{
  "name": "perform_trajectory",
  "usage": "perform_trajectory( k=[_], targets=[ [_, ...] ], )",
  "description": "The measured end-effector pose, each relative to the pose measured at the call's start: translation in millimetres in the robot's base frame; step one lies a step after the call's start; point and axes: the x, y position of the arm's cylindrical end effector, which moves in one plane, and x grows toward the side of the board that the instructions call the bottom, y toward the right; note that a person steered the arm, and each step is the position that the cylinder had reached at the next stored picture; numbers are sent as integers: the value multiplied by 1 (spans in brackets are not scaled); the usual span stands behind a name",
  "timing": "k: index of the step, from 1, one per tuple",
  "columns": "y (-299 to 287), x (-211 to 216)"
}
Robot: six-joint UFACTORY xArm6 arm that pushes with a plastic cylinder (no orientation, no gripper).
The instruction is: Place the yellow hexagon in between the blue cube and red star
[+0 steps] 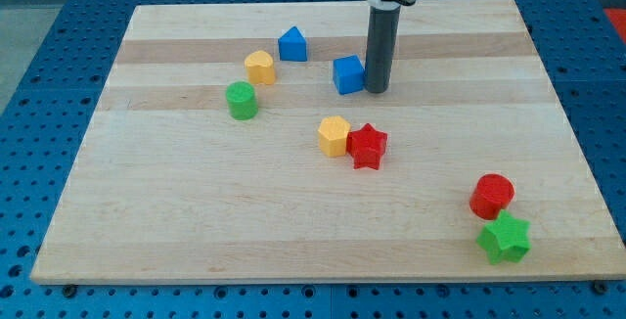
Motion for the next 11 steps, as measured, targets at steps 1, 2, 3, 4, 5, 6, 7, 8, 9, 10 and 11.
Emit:
perform_trajectory(
  k=[1,2,3,4,5,6,7,8,9,10,11],
  targets=[
    [0,0],
    [-4,0],
    [-17,0],
    [-27,0],
    [-31,0],
    [-30,0],
    [-28,0],
    [-3,16],
    [18,46],
    [19,88],
    [19,128]
  ],
)
